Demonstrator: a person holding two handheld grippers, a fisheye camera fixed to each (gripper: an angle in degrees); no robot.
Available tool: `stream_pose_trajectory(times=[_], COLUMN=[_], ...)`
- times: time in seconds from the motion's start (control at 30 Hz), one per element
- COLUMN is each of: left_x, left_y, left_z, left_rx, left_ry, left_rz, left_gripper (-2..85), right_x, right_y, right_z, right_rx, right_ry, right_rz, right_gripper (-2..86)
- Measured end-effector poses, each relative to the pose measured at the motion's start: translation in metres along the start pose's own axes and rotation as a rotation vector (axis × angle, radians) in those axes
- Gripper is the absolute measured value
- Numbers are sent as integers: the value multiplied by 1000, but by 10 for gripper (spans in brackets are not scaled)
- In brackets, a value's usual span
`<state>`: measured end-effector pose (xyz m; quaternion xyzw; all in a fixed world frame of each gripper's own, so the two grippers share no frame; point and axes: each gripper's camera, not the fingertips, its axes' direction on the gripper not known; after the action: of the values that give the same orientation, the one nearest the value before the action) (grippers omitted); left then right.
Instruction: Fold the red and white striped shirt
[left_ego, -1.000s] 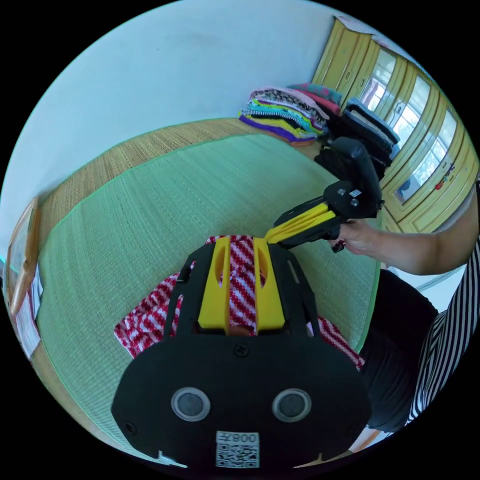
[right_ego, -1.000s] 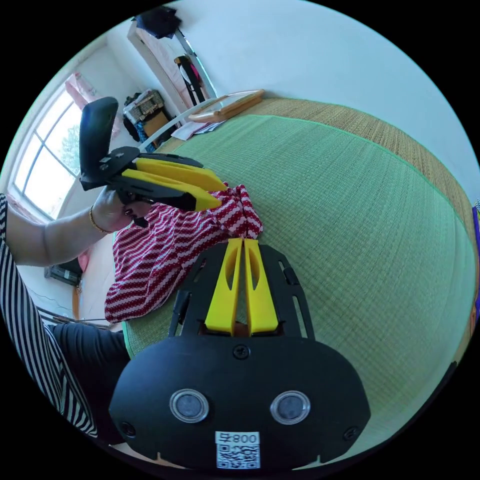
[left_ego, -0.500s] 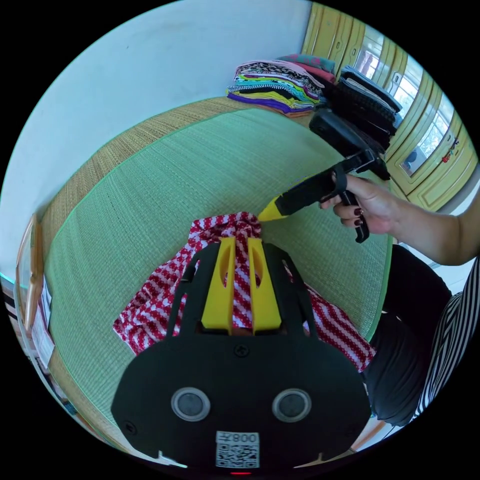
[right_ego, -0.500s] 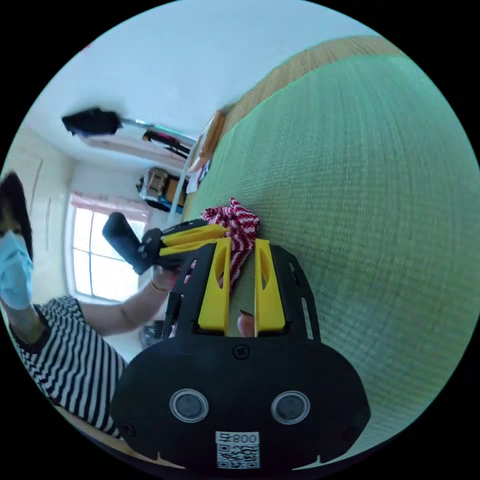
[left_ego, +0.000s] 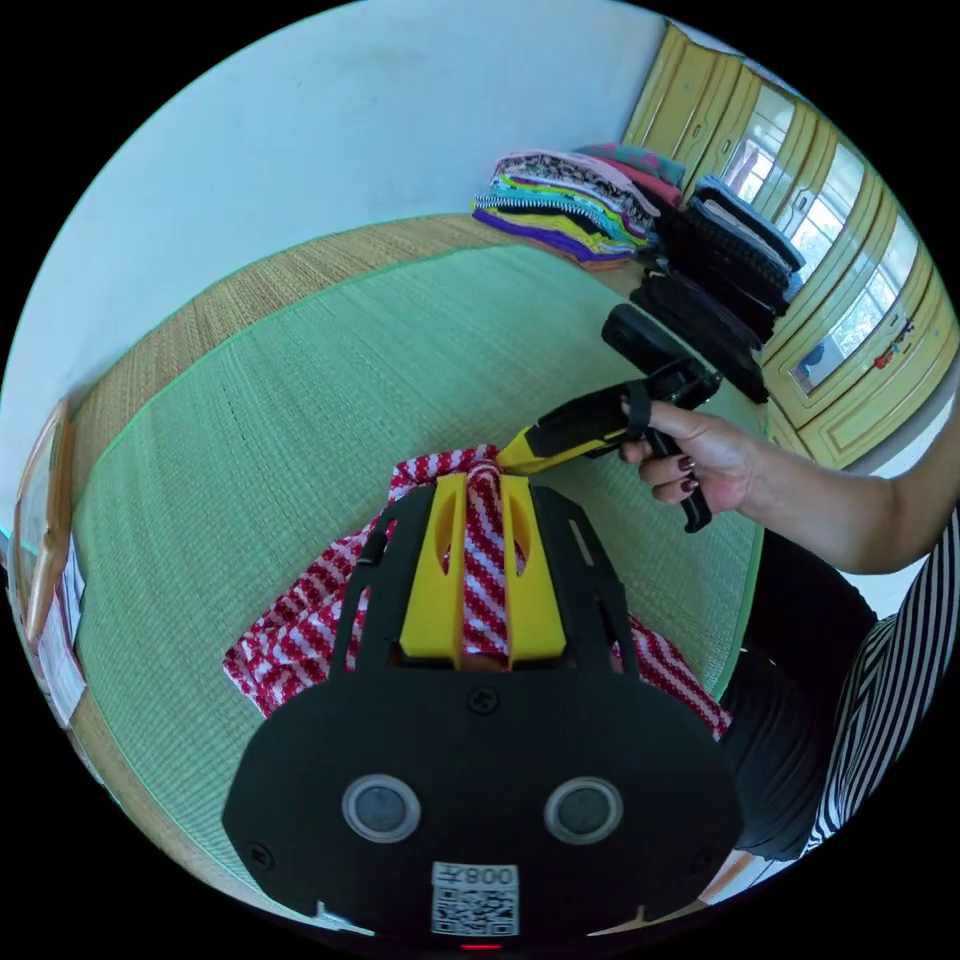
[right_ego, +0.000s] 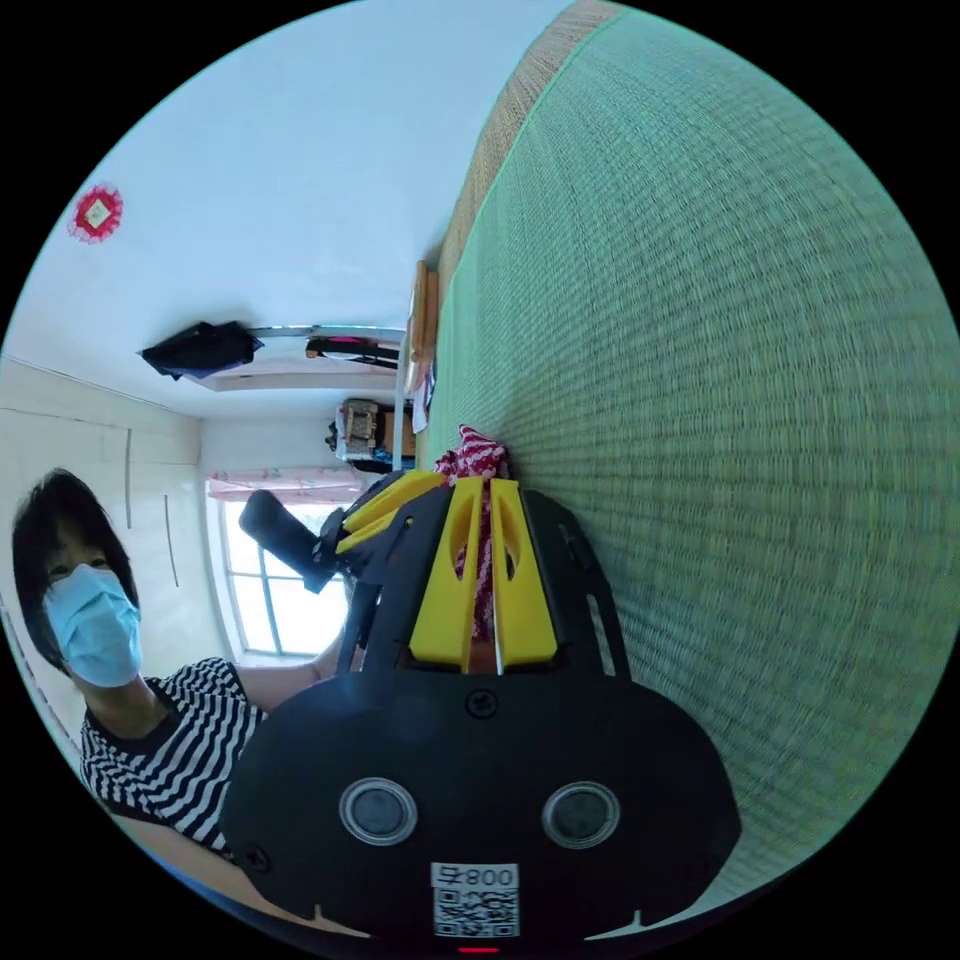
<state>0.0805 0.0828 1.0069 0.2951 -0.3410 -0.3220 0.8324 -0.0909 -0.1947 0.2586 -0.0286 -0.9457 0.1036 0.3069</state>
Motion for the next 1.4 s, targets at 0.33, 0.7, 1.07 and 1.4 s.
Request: stream_pose_trajectory(times=[0.33,0.7,1.07,1.4], left_x=[-18,-70,-30,-10], left_y=[34,49,89,98], left_z=[-17,2,-12,-1], left_rx=[184,161,285,205], left_ry=[55,440,125,80], left_rz=[-119,-233,-272,-188], left_gripper=[36,37,18,53], right_x=[63,72,52,-70], right_y=[7,9,26,19], right_z=[-25,-27,-39,-42], right_rx=[98,88,59,39], right_ry=[-363,-501,-264,34], right_rz=[46,6,50,-237], right_gripper=[5,6,2,1])
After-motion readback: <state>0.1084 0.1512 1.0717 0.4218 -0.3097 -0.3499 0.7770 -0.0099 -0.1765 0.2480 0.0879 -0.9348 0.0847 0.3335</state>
